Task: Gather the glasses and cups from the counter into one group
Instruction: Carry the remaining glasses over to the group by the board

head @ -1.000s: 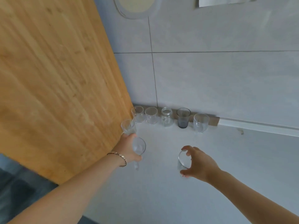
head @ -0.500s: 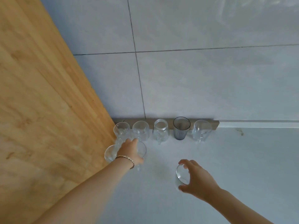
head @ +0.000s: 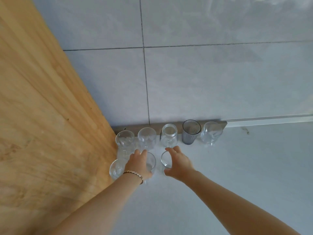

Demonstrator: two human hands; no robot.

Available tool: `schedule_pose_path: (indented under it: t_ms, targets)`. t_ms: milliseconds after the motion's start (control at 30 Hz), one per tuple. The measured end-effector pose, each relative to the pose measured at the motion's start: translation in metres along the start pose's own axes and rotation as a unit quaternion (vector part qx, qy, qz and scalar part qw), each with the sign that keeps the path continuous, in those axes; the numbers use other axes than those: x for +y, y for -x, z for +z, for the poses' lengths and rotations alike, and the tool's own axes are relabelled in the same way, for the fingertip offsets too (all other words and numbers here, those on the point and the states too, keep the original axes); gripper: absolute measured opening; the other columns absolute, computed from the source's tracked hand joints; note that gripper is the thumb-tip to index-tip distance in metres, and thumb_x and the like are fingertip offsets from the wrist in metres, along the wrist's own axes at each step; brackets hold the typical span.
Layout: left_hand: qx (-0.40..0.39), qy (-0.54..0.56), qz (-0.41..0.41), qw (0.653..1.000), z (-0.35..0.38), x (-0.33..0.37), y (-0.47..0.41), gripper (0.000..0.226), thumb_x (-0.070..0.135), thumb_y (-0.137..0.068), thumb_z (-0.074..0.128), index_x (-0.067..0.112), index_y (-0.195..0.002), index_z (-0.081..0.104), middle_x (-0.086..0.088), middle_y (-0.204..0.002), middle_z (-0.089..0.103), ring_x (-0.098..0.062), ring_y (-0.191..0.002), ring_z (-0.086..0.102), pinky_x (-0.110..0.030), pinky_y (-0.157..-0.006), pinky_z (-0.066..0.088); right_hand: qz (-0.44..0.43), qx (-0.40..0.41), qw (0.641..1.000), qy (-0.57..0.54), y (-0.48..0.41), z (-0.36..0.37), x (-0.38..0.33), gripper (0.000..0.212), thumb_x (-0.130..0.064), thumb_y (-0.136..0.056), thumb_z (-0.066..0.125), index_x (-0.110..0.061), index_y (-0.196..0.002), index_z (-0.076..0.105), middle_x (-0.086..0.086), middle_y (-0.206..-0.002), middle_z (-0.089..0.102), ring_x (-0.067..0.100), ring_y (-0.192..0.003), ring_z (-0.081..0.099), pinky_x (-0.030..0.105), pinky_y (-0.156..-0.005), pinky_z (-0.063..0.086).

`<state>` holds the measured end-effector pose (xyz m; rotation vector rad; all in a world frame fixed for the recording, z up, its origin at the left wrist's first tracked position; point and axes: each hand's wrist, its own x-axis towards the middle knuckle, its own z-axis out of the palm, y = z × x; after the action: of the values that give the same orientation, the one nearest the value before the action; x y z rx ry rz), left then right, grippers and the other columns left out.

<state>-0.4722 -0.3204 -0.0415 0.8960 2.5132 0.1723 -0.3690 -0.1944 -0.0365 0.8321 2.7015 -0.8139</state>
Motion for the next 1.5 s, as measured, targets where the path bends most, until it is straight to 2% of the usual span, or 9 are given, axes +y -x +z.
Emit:
schedule_pose_path:
  t_ms: [267,367,433,533,700,1000,1200,1333,1500]
  targets:
    - [0.015,-0.047,0.006,0.999,-0.001,0.005,0.01,0.082,0.035,-0.077,0.065,0.018,-0.144,0.022,-0.011,-0.134,0.038,-0.029,-0.121,0.045,-0.033,-0.101,0.041,0.017,-0.012,1.0,0.011,0.024,0.0,0.019,0.089,-0.022,-0.083,0.066,-0.016,-0.149,0.007,0.002,-0.147,0.03,0.024,-0.127,0.044,0.035,-0.098,0.043]
    - [0.067,-0.117,0.064,0.989,-0.007,0.034,0.023,0.076,0.041,-0.082,0.057,0.017,-0.145,0.021,-0.009,-0.143,0.032,-0.028,-0.126,0.041,-0.032,-0.109,0.031,0.06,-0.075,0.995,0.023,0.051,-0.013,0.055,0.071,-0.021,-0.085,0.062,-0.022,-0.145,0.024,0.001,-0.134,0.051,0.022,-0.121,0.051,0.033,-0.095,0.043]
    - [0.074,-0.108,0.117,0.984,-0.009,0.066,0.03,0.06,0.034,-0.085,0.054,0.019,-0.14,0.034,-0.006,-0.14,0.039,-0.026,-0.123,0.045,-0.033,-0.105,0.035,0.088,-0.095,0.991,0.025,0.072,-0.027,0.086,0.052,-0.021,-0.087,0.058,-0.025,-0.136,0.04,-0.001,-0.126,0.059,0.019,-0.118,0.053,0.03,-0.092,0.042]
    - [0.01,-0.125,0.161,0.979,-0.002,0.128,0.04,0.037,0.031,-0.088,0.047,0.019,-0.123,0.049,-0.001,-0.128,0.053,-0.022,-0.116,0.053,-0.031,-0.093,0.043,0.141,-0.092,0.985,0.026,0.111,-0.051,0.141,0.042,-0.025,-0.089,0.056,-0.024,-0.13,0.047,0.0,-0.129,0.056,0.019,-0.121,0.051,0.031,-0.096,0.041]
    - [-0.086,-0.139,0.208,0.964,0.037,0.255,0.061,0.031,0.033,-0.089,0.046,0.021,-0.117,0.052,0.001,-0.122,0.058,-0.019,-0.111,0.056,-0.027,-0.091,0.044,0.233,-0.075,0.969,0.0,0.199,-0.096,0.253,0.037,-0.026,-0.089,0.057,-0.02,-0.125,0.052,0.001,-0.127,0.058,0.02,-0.118,0.053,0.031,-0.095,0.041]
    - [-0.096,-0.131,0.306,0.938,0.135,0.523,0.136,0.029,0.032,-0.088,0.049,0.021,-0.114,0.057,0.002,-0.12,0.059,-0.018,-0.11,0.057,-0.027,-0.093,0.046,0.34,-0.007,0.94,-0.004,0.4,-0.178,0.485,0.036,-0.026,-0.092,0.051,-0.017,-0.127,0.051,0.005,-0.131,0.053,0.025,-0.119,0.052,0.033,-0.094,0.043]
    - [-0.112,-0.132,0.322,0.931,0.193,0.655,0.166,0.022,0.029,-0.084,0.05,0.022,-0.103,0.059,0.001,-0.114,0.063,-0.02,-0.103,0.061,-0.029,-0.09,0.049,0.412,0.056,0.909,-0.014,0.507,-0.225,0.602,0.032,-0.02,-0.086,0.047,-0.018,-0.116,0.057,0.005,-0.124,0.056,0.027,-0.11,0.057,0.023,-0.069,0.042]
    - [-0.112,-0.134,0.329,0.928,0.221,0.723,0.166,0.001,0.028,-0.084,0.05,0.027,-0.085,0.05,0.001,-0.111,0.065,-0.02,-0.1,0.063,-0.028,-0.088,0.05,0.442,0.08,0.892,-0.042,0.544,-0.245,0.667,0.032,-0.026,-0.087,0.049,-0.02,-0.118,0.055,0.003,-0.124,0.056,0.026,-0.11,0.057,0.028,-0.081,0.043]
    - [-0.118,-0.131,0.333,0.926,0.246,0.803,0.139,0.002,0.026,-0.084,0.049,0.027,-0.085,0.05,0.0,-0.111,0.065,-0.02,-0.1,0.062,-0.027,-0.087,0.049,0.444,0.08,0.891,-0.043,0.549,-0.265,0.737,0.032,-0.03,-0.089,0.049,-0.023,-0.12,0.054,0.001,-0.123,0.056,0.023,-0.113,0.055,0.027,-0.08,0.041]
